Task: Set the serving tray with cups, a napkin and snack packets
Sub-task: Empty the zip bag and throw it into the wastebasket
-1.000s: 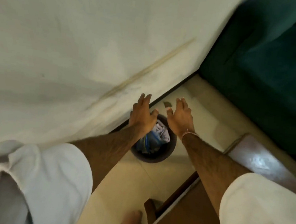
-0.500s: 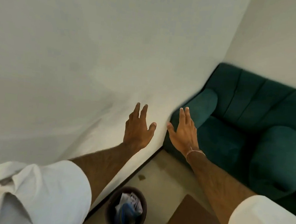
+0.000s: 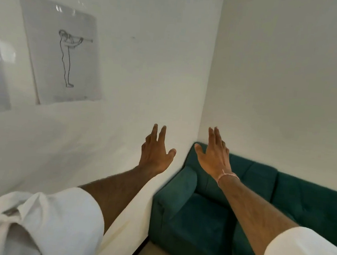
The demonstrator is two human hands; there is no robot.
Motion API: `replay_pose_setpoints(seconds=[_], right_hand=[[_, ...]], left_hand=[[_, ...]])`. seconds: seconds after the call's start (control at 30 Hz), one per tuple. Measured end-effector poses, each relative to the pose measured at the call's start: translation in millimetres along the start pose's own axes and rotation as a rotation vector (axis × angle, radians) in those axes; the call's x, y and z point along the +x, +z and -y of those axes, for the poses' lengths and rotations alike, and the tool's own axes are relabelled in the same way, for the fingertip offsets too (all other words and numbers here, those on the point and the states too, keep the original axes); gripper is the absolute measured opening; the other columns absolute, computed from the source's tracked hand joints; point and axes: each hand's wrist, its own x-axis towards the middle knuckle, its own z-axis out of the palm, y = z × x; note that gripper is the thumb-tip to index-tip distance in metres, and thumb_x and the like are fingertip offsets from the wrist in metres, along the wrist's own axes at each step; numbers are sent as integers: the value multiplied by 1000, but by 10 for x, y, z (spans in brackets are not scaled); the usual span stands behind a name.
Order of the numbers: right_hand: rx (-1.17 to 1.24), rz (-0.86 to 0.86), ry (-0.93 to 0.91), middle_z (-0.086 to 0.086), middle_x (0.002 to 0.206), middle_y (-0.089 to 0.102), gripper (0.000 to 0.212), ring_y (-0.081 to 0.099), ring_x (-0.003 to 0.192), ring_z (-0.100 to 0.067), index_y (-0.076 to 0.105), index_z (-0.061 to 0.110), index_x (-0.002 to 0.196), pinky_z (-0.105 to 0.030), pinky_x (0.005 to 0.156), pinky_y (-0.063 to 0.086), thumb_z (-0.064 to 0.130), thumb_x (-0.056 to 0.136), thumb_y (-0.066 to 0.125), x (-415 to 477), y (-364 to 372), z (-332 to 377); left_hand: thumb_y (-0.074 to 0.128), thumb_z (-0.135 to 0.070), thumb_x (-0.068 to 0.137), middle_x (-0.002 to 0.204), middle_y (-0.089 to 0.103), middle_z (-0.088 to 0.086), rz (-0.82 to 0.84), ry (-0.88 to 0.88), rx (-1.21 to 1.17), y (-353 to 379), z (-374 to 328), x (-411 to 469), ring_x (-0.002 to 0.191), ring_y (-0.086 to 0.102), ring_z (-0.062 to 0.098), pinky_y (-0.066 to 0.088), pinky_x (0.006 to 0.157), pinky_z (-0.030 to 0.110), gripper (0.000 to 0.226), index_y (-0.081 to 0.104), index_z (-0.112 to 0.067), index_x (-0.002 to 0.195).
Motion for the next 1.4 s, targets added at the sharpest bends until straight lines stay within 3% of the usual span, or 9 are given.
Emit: replay_pose_setpoints(seconds=[0.33, 0.67, 1.0, 1.4], right_hand=[[-88, -113, 22, -7, 168, 10, 74, 24, 149, -35, 14, 18, 157, -52, 118, 23, 45, 98, 49, -178, -1640, -679], [-128, -87, 117, -9, 166, 16, 72, 26, 148, -34, 21, 16, 156, -53, 116, 24, 45, 96, 50, -857, -2418, -1614], [-202, -90, 423, -8, 164, 22, 68, 31, 144, -35, 28, 17, 153, -54, 114, 29, 43, 94, 52, -2075, -2814, -2730], [-287, -56, 773, -9, 163, 23, 67, 34, 141, -33, 30, 17, 152, -54, 110, 32, 43, 95, 52, -4215, -3469, -4717]], left_hand=[[61, -46, 91, 169, 3, 5, 59, 111, 24, -99, -1759, -95, 148, 22, 35, 26, 115, 53, 87, 10, -24, 158], [62, -44, 88, 168, 8, 4, 188, 150, -46, 411, -2779, -662, 148, 21, 32, 25, 113, 52, 88, 12, -24, 158], [64, -46, 86, 166, 16, 3, 427, 305, -125, 1594, -3569, -1397, 148, 21, 32, 23, 115, 55, 88, 18, -23, 157], [65, -47, 86, 165, 18, 7, 745, 464, -122, 3305, -5004, -3402, 145, 28, 32, 31, 112, 52, 88, 20, -23, 157]])
